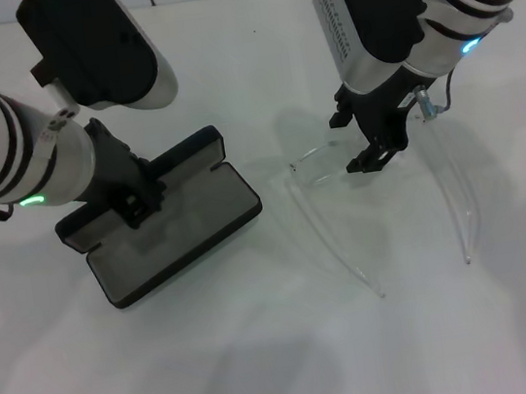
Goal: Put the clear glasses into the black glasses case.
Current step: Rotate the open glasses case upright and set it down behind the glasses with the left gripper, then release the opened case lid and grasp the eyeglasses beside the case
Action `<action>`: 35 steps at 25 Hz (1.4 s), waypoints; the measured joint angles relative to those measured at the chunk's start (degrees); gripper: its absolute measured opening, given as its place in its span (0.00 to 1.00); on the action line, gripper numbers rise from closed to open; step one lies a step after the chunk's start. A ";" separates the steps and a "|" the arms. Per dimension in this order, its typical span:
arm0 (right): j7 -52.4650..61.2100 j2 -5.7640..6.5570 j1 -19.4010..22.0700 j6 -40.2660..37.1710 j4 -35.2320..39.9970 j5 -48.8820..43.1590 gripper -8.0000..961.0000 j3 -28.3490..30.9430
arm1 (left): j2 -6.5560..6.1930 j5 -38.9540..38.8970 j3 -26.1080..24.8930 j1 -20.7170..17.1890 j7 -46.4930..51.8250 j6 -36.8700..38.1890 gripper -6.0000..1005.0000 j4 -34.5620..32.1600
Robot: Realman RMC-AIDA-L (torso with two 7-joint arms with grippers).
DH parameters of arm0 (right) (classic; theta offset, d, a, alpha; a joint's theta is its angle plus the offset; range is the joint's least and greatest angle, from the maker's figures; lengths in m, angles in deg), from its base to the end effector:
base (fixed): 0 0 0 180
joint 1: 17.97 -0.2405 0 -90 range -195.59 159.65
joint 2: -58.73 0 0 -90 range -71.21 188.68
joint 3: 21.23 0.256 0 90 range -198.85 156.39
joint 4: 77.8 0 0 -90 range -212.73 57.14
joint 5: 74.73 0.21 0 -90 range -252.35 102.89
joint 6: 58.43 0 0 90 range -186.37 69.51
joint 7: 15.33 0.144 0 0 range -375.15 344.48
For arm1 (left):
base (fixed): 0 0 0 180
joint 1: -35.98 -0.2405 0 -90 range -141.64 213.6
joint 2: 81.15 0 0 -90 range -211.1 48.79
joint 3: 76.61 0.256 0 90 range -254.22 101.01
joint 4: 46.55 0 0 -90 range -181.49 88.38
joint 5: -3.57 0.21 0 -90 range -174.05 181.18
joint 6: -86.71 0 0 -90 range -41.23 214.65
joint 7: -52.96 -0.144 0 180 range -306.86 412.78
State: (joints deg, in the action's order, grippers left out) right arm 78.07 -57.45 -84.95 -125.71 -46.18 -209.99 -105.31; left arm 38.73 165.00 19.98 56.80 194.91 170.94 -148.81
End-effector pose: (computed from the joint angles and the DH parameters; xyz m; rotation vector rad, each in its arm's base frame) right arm 0.1088 0.4305 -0.0721 -2.9336 -0.4263 -0.6241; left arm -0.1563 0.3176 0.0066 -2.4908 -0.3339 0.5876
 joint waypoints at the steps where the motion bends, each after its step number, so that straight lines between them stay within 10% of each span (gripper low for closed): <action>1: -0.13 0.00 -0.07 0.15 -0.18 0.23 0.58 -0.03 | 0.00 -0.02 0.01 -0.10 0.00 -0.16 0.21 0.03; 20: 0.31 0.00 1.31 1.95 -1.43 1.82 0.35 -2.93 | 0.00 -0.01 0.69 -0.73 0.01 -0.67 0.21 0.61; 25: 0.98 0.00 2.30 1.63 -0.21 2.78 0.17 -2.93 | 0.00 -0.06 0.83 -1.20 0.08 -0.67 0.21 0.64; 35: 7.94 0.37 16.86 -8.56 23.78 1.89 0.14 -2.51 | 0.00 0.19 1.26 -0.72 -0.09 -0.65 0.21 -0.05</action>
State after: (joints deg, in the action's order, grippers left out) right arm 86.01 -57.08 -68.09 -134.27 -22.40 -208.10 -107.82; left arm 38.72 165.19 21.24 56.08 194.81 170.28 -148.86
